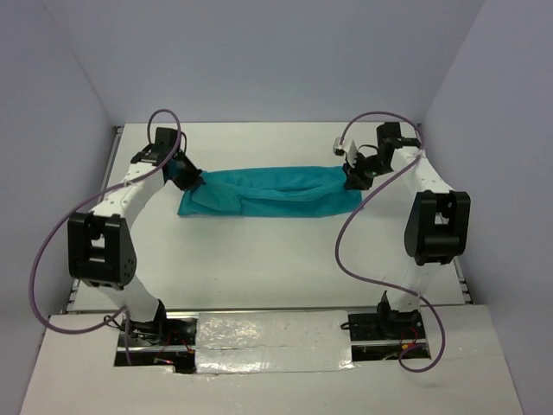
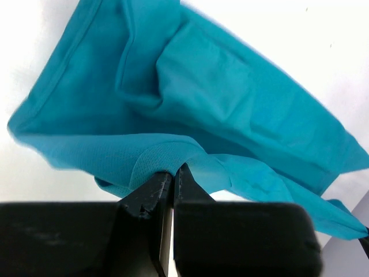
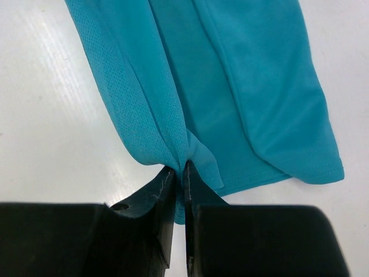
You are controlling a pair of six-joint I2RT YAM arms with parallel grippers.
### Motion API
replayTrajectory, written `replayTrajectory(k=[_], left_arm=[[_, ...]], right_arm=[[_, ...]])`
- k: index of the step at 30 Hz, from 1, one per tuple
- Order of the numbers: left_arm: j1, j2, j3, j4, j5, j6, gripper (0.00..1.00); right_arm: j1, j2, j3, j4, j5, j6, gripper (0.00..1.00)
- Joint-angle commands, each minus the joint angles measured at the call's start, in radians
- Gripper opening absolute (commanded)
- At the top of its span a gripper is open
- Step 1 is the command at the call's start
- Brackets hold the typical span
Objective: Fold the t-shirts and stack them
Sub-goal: Fold the other side of the tshirt into a rectangle
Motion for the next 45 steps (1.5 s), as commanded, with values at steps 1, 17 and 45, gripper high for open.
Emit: replayTrajectory(k=[1, 17, 45], left_arm=[[0.021, 0.084, 0.097, 0.022, 0.042, 0.039, 0.08], [0.048, 0.355, 0.385, -0.053, 0.060, 0.101, 0.07], [0.071, 0.600, 0.572, -0.102, 0.063, 0.121, 0.08]], right_arm=[[-0.006, 0.044, 0.073, 0.045, -0.007, 0.078, 0.14], [-0.027, 0.110, 0.057, 0.119, 0.105, 0.181, 0.13], [-0.023, 0.151, 0.096, 0.248, 0.198, 0.405, 0.14]])
